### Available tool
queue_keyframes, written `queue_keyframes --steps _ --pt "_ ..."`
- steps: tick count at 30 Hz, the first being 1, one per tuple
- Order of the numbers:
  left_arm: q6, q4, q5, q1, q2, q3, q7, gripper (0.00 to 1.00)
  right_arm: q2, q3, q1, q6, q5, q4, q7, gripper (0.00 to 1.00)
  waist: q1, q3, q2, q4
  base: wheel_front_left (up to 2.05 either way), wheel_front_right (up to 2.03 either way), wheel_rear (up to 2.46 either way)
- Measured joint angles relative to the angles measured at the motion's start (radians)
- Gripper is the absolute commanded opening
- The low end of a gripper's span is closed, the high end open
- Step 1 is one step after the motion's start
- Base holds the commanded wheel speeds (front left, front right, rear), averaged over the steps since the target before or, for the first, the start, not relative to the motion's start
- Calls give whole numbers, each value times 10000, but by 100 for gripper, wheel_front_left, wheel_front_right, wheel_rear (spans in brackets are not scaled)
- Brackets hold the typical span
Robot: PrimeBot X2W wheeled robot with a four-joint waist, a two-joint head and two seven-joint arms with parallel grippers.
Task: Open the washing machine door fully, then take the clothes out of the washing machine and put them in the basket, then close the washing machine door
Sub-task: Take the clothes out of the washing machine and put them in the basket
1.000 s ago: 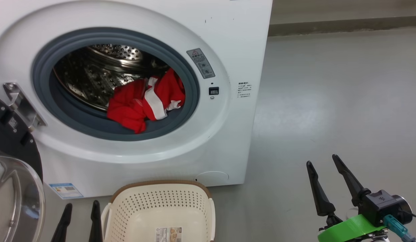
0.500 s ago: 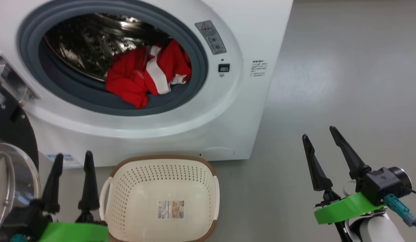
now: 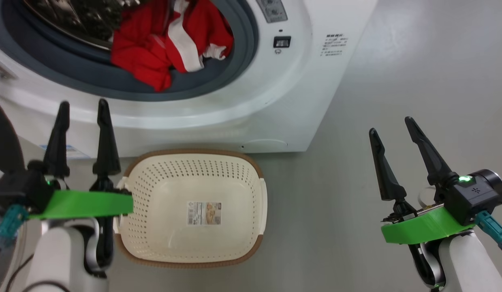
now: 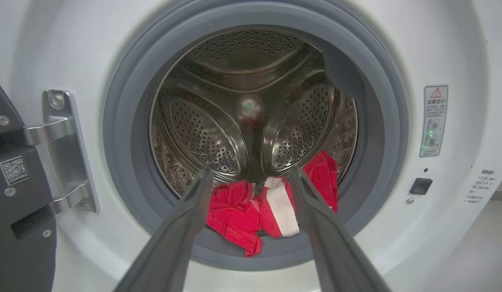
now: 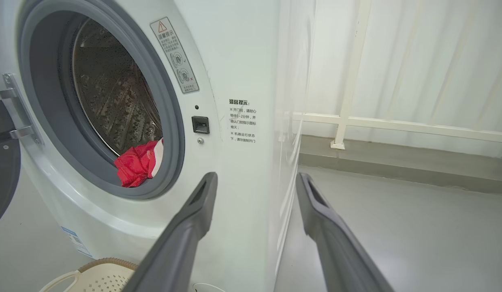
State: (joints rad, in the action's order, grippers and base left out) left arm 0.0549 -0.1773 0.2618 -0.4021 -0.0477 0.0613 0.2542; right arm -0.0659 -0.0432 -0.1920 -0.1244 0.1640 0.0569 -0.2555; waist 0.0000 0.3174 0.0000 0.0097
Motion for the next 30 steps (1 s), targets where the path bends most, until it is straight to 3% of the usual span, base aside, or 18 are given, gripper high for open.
queue_keyframes --steps 18,30 --pt "349 -2644 -602 -3985 2 0 27 100 -67 56 -693 0 4 -313 0 100 0 2104 0 -190 0 0 0" --pt "441 -5430 -368 -6680 -63 29 -180 100 -69 -10 -1037 0 4 -353 0 100 0 3079 0 -321 0 0 0"
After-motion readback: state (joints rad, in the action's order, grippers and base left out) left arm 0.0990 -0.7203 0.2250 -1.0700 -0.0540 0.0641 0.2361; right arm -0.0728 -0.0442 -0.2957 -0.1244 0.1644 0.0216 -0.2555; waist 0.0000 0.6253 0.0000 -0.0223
